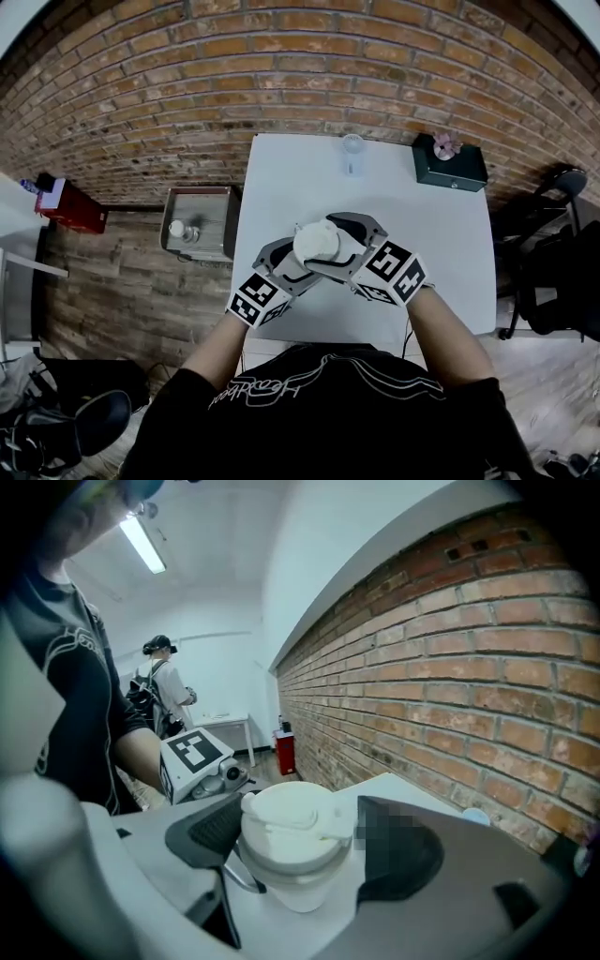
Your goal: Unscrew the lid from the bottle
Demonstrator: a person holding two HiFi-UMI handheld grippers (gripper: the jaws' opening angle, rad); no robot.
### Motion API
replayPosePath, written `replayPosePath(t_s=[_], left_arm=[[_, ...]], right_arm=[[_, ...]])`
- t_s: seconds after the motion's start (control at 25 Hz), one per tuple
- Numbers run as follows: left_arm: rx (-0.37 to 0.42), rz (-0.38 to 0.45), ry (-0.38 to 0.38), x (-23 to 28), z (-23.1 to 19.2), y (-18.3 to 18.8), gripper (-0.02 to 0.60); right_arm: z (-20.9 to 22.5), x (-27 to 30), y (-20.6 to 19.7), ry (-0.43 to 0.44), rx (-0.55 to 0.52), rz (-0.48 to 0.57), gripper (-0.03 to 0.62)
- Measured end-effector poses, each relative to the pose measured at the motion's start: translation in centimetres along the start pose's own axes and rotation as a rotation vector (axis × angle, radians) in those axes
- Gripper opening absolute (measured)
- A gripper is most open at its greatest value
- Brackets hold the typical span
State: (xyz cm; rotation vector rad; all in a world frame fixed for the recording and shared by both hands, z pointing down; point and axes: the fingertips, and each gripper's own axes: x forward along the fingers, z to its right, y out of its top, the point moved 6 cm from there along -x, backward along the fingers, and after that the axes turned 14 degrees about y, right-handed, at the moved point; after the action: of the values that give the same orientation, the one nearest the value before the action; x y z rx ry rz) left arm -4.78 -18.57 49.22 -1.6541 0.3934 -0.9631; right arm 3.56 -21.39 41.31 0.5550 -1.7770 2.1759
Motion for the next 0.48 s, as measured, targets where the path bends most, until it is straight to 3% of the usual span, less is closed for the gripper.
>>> replayPosePath(t_s=[0.48], left_arm=[[-0.013, -0.023, 0.03, -0.1, 0.1, 0.1, 0.359]], right_arm=[[1.5, 0.3, 0.5, 0.368, -0.182, -0.105, 0.38]])
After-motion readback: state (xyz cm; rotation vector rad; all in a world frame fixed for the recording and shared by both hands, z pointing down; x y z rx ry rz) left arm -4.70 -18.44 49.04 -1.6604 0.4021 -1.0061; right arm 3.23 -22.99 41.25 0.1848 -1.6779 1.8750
